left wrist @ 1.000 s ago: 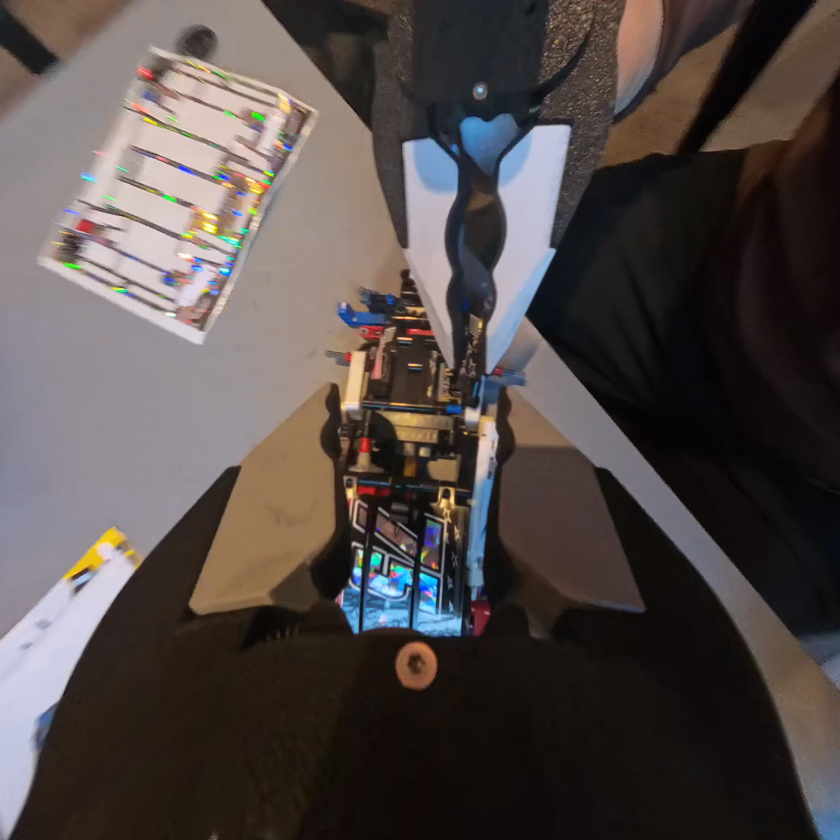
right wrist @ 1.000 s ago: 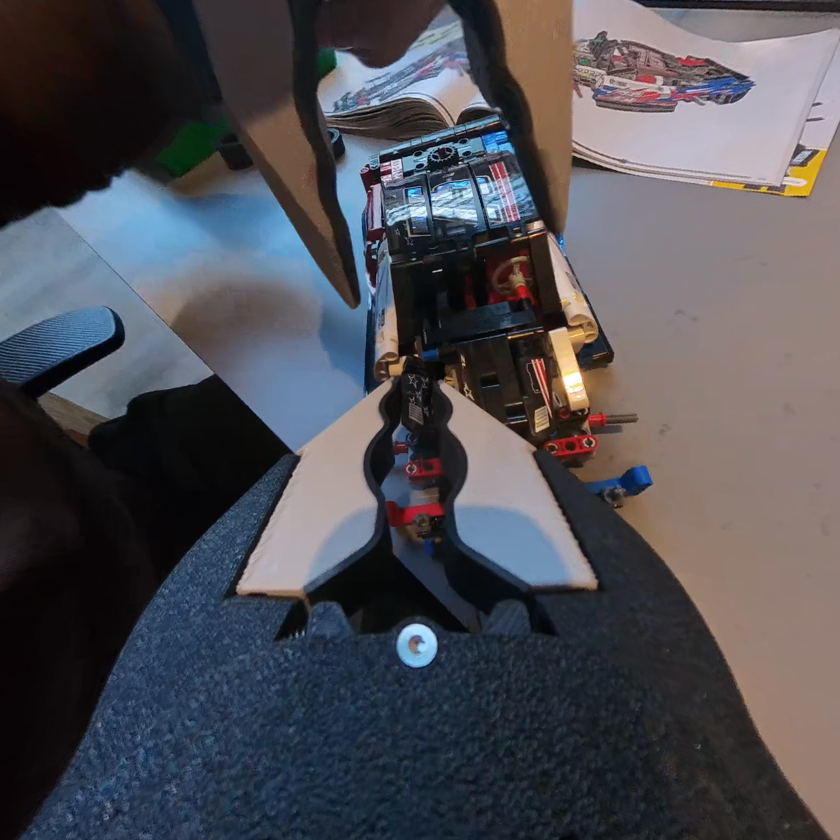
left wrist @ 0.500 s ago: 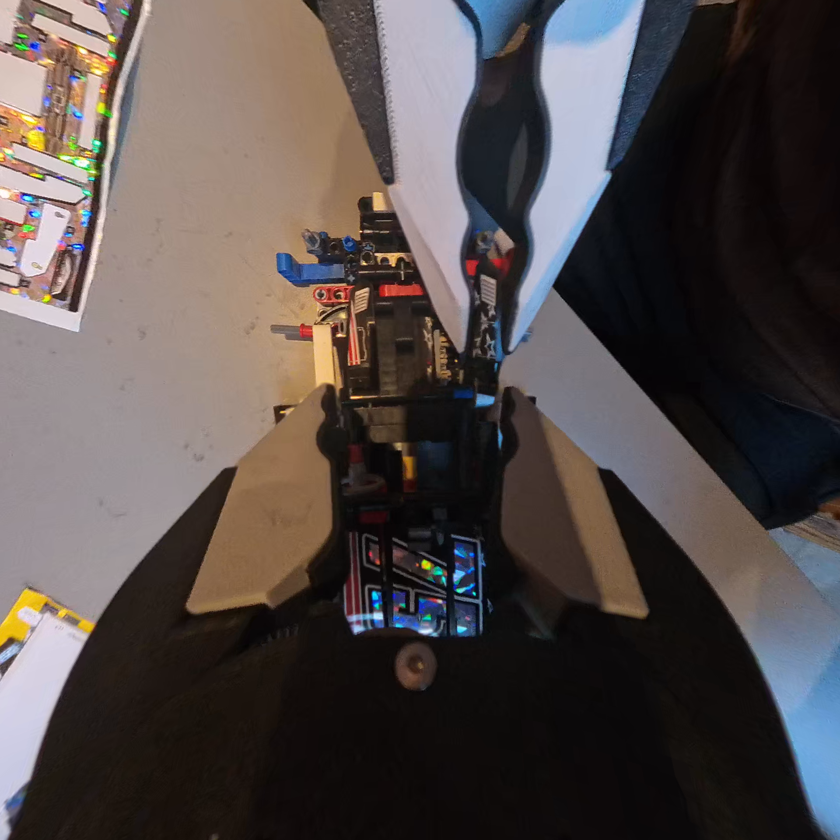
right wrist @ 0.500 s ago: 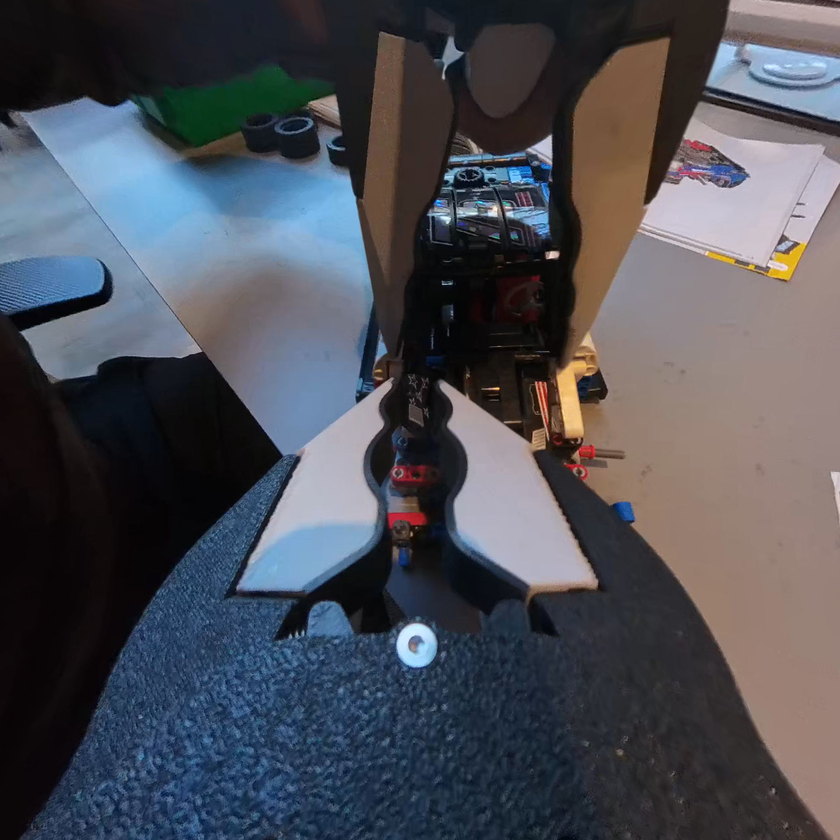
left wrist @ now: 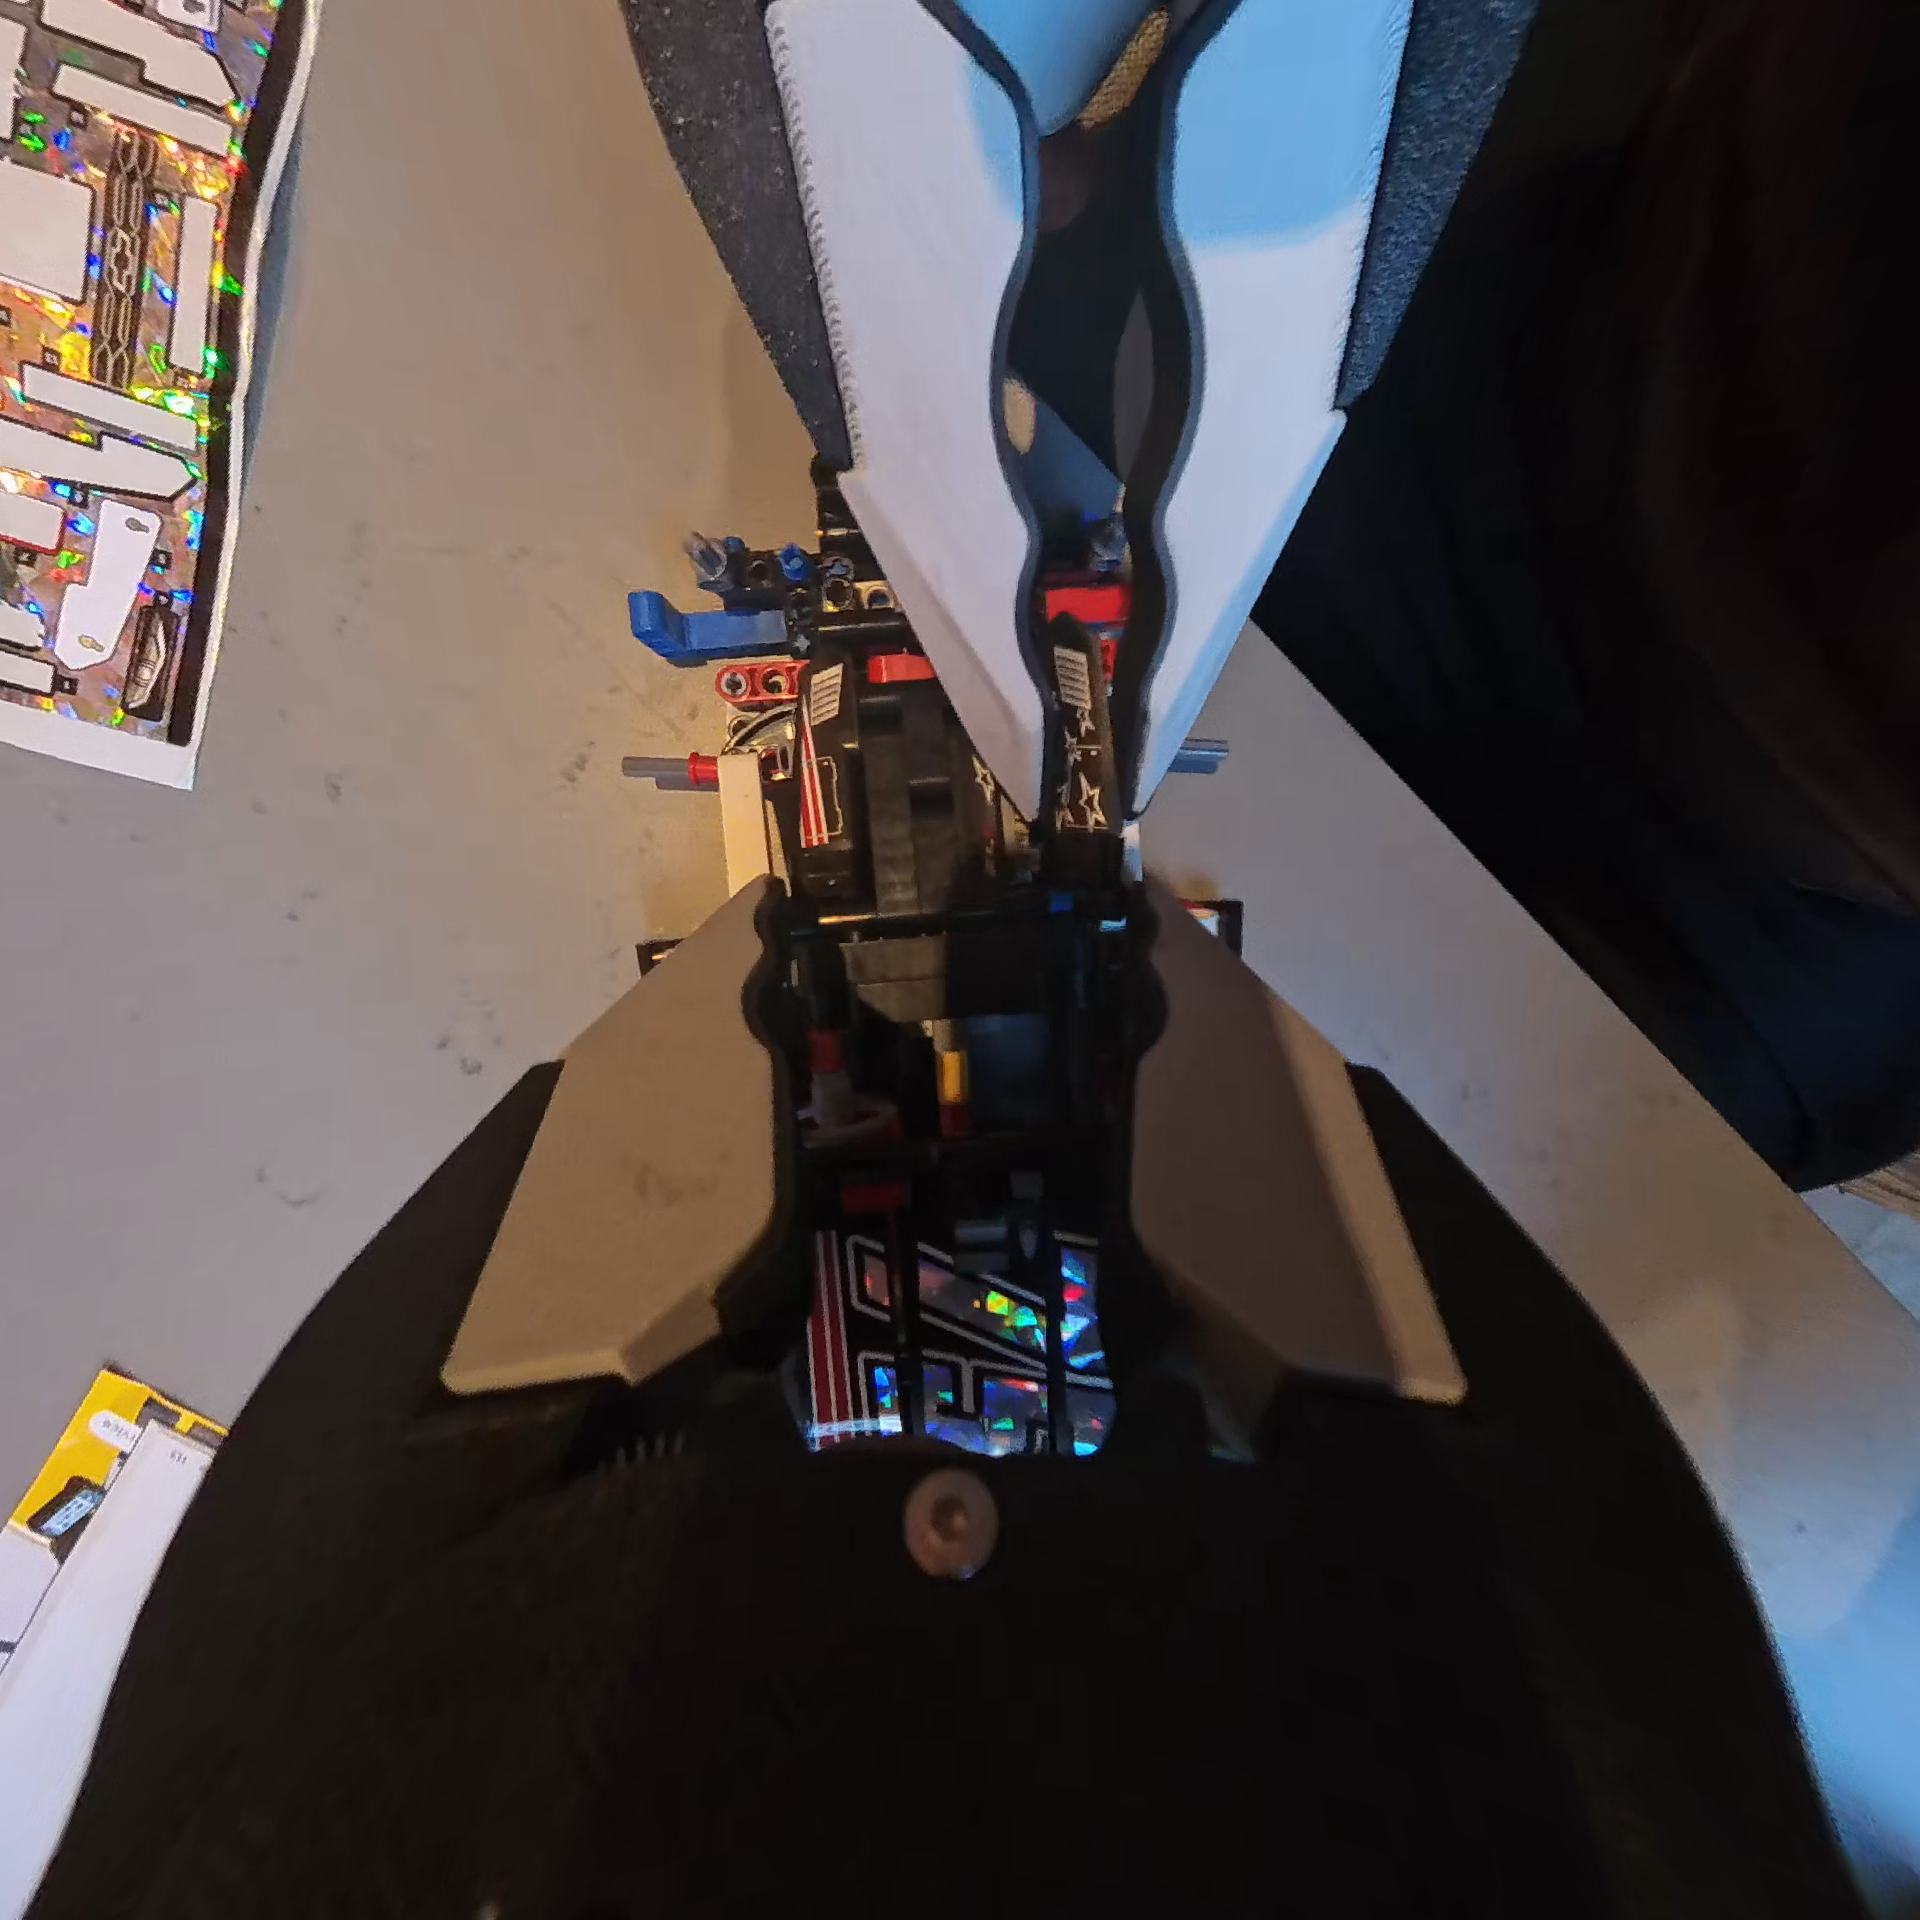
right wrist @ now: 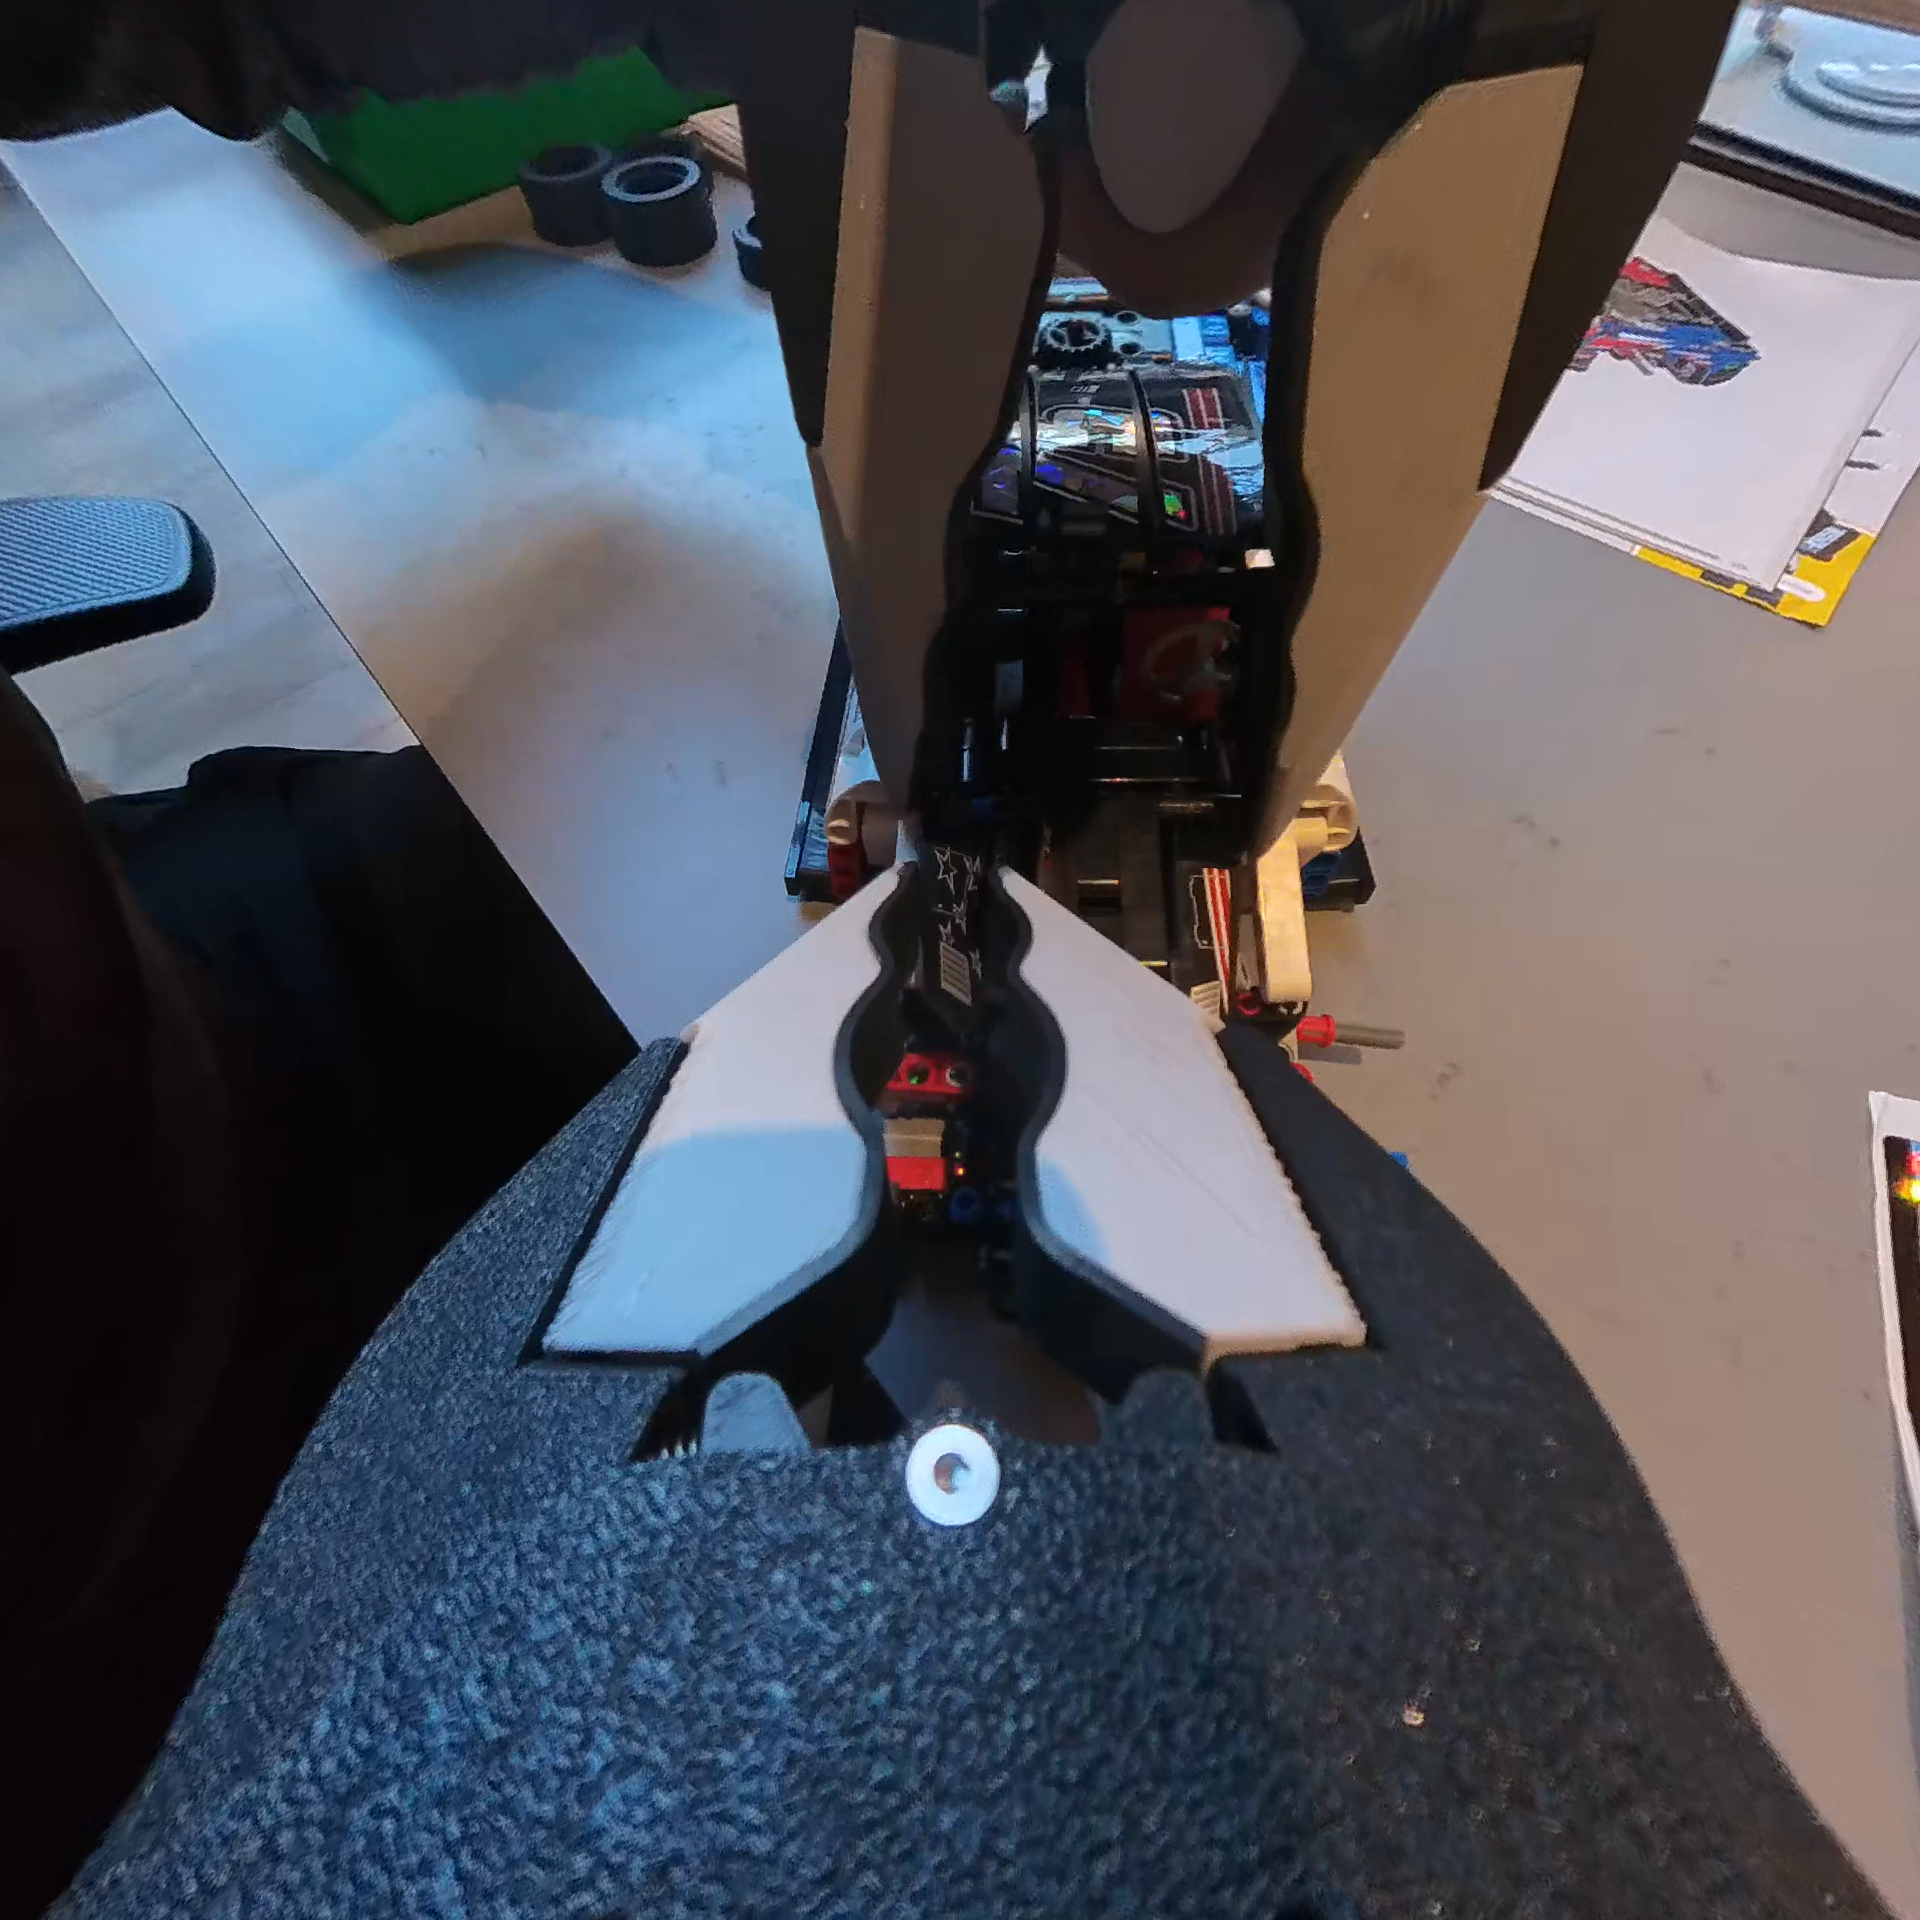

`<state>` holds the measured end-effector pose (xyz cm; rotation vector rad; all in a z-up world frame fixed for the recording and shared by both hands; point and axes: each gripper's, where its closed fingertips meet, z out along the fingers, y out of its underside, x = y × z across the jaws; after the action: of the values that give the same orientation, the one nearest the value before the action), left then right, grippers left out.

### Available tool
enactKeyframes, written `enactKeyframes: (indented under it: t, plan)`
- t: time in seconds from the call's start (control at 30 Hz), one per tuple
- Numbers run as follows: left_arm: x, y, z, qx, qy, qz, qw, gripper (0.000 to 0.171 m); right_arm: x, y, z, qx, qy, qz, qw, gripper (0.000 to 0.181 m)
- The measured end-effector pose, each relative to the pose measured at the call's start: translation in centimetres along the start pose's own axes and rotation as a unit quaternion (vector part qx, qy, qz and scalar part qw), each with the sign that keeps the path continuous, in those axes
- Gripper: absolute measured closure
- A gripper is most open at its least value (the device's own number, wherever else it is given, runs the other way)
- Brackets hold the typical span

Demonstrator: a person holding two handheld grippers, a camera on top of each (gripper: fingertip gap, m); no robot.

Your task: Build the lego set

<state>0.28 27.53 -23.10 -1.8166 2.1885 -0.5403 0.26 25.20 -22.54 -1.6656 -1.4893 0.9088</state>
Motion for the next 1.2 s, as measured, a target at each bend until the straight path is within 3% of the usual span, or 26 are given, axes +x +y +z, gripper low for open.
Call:
enactKeyframes:
  t: [0.3, 0.43, 0.6, 0.77, 0.97, 1.13, 1.2]
  plan:
    - [-0.04, -0.05, 0.06, 0.000, -0.009, -0.013, 1.000, 0.109, 0.29, 0.41, -0.03, -0.044, 0.021, -0.068, 0.996, 0.169]
    - [0.24, 0.14, 0.13, -0.004, -0.014, -0.007, 1.000, 0.099, 0.50, 0.41, -0.02, -0.067, 0.051, -0.127, 0.988, 0.170]
    - [-0.11, 0.07, 0.12, -0.001, -0.024, -0.022, 0.999, 0.106, 0.61, 0.41, -0.03, -0.075, 0.081, -0.176, 0.978, 0.172]
    - [-0.29, 0.00, 0.08, 0.003, -0.024, -0.034, 0.999, 0.109, 0.68, 0.41, -0.05, -0.093, 0.132, -0.252, 0.954, 0.173]
    - [-0.34, -0.04, 0.09, 0.010, -0.040, -0.039, 0.998, 0.110, 0.82, 0.41, -0.09, -0.090, 0.163, -0.283, 0.941, 0.173]
    - [-0.34, -0.04, 0.09, 0.014, -0.045, -0.039, 0.998, 0.110, 0.89, 0.36, -0.12, -0.118, 0.228, -0.370, 0.893, 0.174]
    - [-0.35, -0.05, 0.08, 0.016, -0.043, -0.037, 0.998, 0.111, 0.85, 0.31, -0.12, -0.115, 0.238, -0.368, 0.891, 0.173]
